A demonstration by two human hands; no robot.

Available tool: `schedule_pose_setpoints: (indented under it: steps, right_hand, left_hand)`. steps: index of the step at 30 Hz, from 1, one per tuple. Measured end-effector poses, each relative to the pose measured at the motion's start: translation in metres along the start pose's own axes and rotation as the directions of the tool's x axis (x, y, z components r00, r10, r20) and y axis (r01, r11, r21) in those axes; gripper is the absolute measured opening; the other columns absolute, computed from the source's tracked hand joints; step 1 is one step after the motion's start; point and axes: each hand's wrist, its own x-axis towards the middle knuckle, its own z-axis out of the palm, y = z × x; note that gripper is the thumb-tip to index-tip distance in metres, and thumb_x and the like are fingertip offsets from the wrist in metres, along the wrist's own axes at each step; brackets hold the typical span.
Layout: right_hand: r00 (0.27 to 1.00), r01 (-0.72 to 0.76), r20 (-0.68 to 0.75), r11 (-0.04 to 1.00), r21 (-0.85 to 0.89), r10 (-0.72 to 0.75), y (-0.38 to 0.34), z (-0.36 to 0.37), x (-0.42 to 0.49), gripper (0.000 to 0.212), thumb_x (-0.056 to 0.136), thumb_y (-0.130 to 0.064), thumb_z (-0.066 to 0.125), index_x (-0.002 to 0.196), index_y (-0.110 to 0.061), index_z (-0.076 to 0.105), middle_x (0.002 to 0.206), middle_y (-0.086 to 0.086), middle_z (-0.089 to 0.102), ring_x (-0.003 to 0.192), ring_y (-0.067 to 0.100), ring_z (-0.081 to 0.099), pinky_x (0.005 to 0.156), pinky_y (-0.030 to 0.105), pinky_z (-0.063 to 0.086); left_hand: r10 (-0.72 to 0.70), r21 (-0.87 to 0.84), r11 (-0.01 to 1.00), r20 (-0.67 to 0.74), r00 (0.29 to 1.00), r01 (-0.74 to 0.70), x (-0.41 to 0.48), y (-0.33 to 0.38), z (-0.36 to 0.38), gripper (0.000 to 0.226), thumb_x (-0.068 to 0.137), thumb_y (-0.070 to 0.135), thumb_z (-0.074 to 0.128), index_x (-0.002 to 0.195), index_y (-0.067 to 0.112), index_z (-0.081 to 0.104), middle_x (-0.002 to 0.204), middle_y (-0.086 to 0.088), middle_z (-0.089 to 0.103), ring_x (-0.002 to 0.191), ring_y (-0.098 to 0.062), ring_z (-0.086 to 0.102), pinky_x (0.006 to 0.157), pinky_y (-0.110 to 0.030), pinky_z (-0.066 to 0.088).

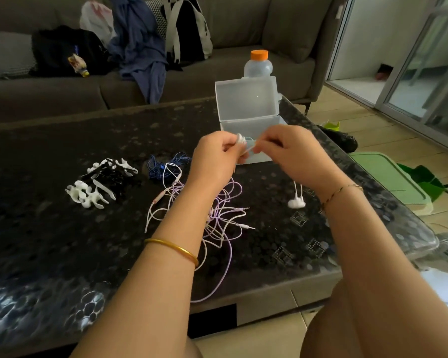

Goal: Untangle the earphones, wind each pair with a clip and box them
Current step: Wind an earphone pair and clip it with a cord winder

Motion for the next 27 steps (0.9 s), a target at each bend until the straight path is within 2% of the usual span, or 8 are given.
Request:
schedule_pose_setpoints:
  steps: [3,6,9,11,14,17,23,27]
  right_hand:
    - [0.984,0.030,-0.172,0.999,-0.038,-0.036,0.007,0.009,0.004,0.014,0.092,-0.019,0.057,0.094,-0.008,0.068,0.081,-0.007,0.057,0.068,0.002,0.049,0.061,0.003,0.036]
    - [0.979,0.000,-0.206,0.997,0.082,0.017,0.011,0.018,0.005,0.013,0.093,-0.018,0.057,0.089,-0.010,0.066,0.073,-0.011,0.055,0.065,0.000,0.050,0.061,0.005,0.041]
    - [0.992,-0.095,-0.069,0.978,0.188,0.109,0.008,0.027,0.003,0.019,0.096,-0.020,0.052,0.081,-0.016,0.063,0.069,-0.005,0.055,0.058,0.006,0.052,0.052,0.010,0.045]
    - [0.987,-0.149,0.091,0.971,0.189,0.134,0.001,0.033,0.000,0.019,0.096,-0.018,0.051,0.086,-0.013,0.066,0.069,0.001,0.058,0.055,0.016,0.054,0.050,0.018,0.048]
    - [0.959,-0.119,0.271,0.984,0.130,0.080,-0.010,0.038,-0.004,0.017,0.097,-0.020,0.050,0.088,-0.017,0.064,0.070,0.001,0.059,0.057,0.020,0.061,0.056,0.025,0.054]
    - [0.958,-0.058,0.283,0.995,0.075,0.034,-0.021,0.032,-0.005,0.020,0.097,-0.022,0.050,0.095,-0.012,0.066,0.070,0.001,0.060,0.054,0.017,0.061,0.058,0.024,0.055]
    - [0.994,0.056,0.100,0.995,-0.085,-0.047,-0.027,0.019,-0.003,0.014,0.091,-0.017,0.058,0.088,-0.011,0.071,0.072,0.001,0.062,0.063,0.016,0.057,0.068,0.027,0.050]
    - [0.999,0.045,-0.021,0.998,0.040,-0.045,-0.019,0.011,0.001,0.009,0.080,-0.016,0.072,0.078,-0.017,0.063,0.072,-0.005,0.059,0.069,0.013,0.058,0.066,0.021,0.049]
  left_hand:
    - [-0.129,-0.051,0.989,0.191,0.973,0.141,-0.001,0.008,-0.004,0.026,0.100,0.022,0.048,0.083,0.017,0.066,0.074,0.005,0.066,0.064,-0.003,0.061,0.066,-0.018,0.051]
    - [-0.216,-0.395,0.857,0.310,0.926,0.332,-0.001,0.011,-0.007,0.025,0.098,0.015,0.050,0.079,0.010,0.065,0.069,0.003,0.062,0.057,-0.002,0.056,0.059,-0.016,0.046]
    - [-0.274,-0.671,0.603,0.334,0.902,0.432,0.001,0.013,-0.010,0.029,0.099,0.019,0.047,0.073,0.014,0.059,0.065,0.010,0.063,0.068,-0.002,0.058,0.073,-0.023,0.041]
    - [-0.327,-0.753,0.526,0.250,0.911,0.395,0.003,0.012,-0.010,0.024,0.099,0.021,0.048,0.079,0.020,0.062,0.072,0.013,0.066,0.077,-0.001,0.061,0.077,-0.026,0.038]
    - [-0.353,-0.682,0.685,-0.003,0.936,0.256,0.003,0.008,-0.010,0.019,0.097,0.015,0.052,0.089,0.024,0.066,0.084,0.012,0.072,0.083,0.000,0.066,0.073,-0.022,0.040]
    - [-0.221,-0.434,0.892,-0.170,0.960,0.128,0.001,0.000,-0.011,0.020,0.094,0.010,0.056,0.088,0.025,0.067,0.087,0.009,0.073,0.090,-0.005,0.069,0.075,-0.018,0.047]
    - [-0.036,-0.019,0.999,-0.089,0.995,0.034,0.002,-0.006,-0.010,0.011,0.086,0.012,0.065,0.092,0.007,0.074,0.076,-0.001,0.069,0.077,-0.014,0.064,0.071,-0.025,0.048]
    - [-0.112,-0.024,0.993,0.133,0.985,0.116,-0.001,-0.002,-0.013,0.020,0.095,0.021,0.057,0.093,0.009,0.072,0.084,-0.008,0.073,0.080,-0.019,0.068,0.080,-0.031,0.052]
